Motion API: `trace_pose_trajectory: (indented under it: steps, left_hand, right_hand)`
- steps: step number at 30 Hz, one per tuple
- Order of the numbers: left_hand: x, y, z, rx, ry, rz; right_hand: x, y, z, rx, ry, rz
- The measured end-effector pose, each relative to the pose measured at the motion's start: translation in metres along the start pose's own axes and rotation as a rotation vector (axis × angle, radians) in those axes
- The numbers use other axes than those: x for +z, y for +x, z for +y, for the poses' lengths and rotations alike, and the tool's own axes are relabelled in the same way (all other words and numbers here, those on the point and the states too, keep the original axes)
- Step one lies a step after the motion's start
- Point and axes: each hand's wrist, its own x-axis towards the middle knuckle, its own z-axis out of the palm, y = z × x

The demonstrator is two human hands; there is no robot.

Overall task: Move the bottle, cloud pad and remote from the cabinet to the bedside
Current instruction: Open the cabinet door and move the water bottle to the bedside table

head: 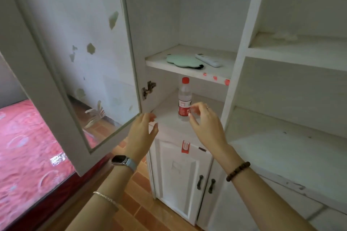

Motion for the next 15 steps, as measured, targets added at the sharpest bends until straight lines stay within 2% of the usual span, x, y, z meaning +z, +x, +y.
trace_pose_trajectory:
  steps: [15]
  left_hand:
    - [0.122,0.090,-0.045,-0.082,-0.174,-0.291]
  right_hand:
    - [0.072,0.094,0.058,0.300,0.064,-0.042]
